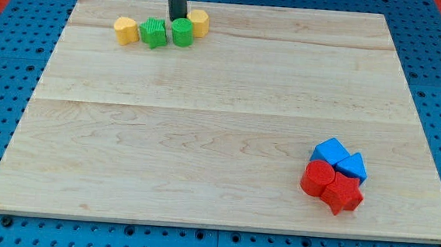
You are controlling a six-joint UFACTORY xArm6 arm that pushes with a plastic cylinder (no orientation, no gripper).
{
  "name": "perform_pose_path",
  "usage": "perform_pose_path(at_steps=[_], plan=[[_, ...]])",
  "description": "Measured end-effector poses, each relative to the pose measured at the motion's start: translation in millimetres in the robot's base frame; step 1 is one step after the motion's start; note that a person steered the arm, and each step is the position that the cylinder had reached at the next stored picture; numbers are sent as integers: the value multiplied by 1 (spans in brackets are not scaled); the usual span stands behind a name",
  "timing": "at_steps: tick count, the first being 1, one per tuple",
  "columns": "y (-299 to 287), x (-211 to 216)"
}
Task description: Move the yellow hexagon towards the right center
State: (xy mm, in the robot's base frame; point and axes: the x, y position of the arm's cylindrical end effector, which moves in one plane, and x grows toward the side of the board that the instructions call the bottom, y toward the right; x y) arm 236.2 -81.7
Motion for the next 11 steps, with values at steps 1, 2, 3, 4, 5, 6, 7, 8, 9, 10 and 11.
perform_pose_path(at_steps=[1,2,3,4,5,6,7,8,9,10,11], plan=[[44,20],[93,67],[39,29],[67,14],[184,48],[247,93],[183,75],[151,63],[133,121],[171,128],[148,106]])
